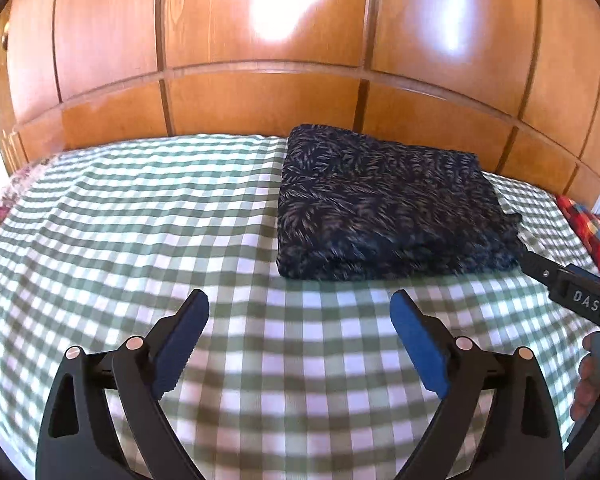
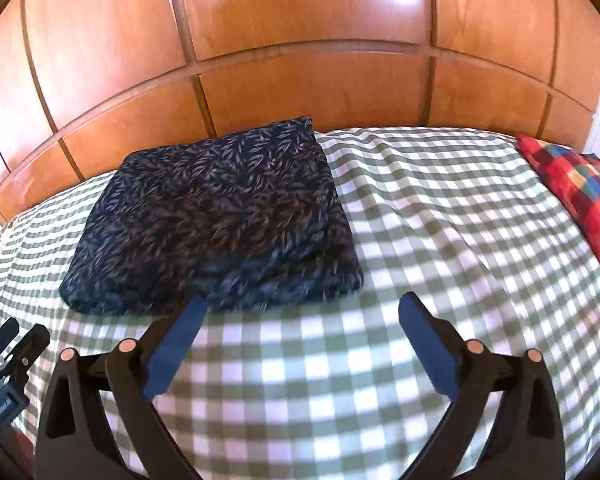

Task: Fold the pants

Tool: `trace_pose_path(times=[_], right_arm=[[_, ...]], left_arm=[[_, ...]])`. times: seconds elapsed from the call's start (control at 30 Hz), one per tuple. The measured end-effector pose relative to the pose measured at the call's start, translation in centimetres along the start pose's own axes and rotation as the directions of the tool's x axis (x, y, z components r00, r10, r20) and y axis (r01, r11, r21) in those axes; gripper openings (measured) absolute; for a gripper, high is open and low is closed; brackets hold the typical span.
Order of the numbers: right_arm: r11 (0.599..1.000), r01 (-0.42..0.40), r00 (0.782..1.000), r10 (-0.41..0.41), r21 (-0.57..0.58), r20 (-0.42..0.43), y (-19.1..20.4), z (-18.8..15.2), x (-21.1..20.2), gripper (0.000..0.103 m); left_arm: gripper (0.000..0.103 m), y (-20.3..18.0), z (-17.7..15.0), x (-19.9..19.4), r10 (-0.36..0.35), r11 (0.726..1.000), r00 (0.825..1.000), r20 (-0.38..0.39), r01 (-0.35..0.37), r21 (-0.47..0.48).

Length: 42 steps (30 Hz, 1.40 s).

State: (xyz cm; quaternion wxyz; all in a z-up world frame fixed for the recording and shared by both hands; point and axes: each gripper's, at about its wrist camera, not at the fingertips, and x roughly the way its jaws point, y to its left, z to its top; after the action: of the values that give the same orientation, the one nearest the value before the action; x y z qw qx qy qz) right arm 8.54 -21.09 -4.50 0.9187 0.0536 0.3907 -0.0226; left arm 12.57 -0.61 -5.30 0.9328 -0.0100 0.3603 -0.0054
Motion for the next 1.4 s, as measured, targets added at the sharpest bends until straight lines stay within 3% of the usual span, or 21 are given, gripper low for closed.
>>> trace_pose_path(times=[0.33, 0.6, 1.4], right_arm=[[0.993, 0.039, 0.997, -0.031, -0.115, 0.066, 2.9, -4.4, -4.4, 0.101], [0.989, 0.061, 0.996, -0.052, -0.133, 0.067, 3.4, -6.9, -5.9, 0.101], [0.992, 0.070, 0.993, -0.059, -0.108, 0.103, 2.6, -7.0, -7.0, 0.101]], left_arm=[[0.099, -0.8, -2.2, -4.1, 0.002, 1.000, 0.999, 0.041, -0.002, 0.020], [0.099, -0.5, -3.1, -5.9, 0.055, 0.998, 0.995, 0.081, -0.056, 0.002], [0.099, -0.1, -3.4, -6.3, 0.068, 0.998, 0.994, 0.086, -0.066, -0.025]])
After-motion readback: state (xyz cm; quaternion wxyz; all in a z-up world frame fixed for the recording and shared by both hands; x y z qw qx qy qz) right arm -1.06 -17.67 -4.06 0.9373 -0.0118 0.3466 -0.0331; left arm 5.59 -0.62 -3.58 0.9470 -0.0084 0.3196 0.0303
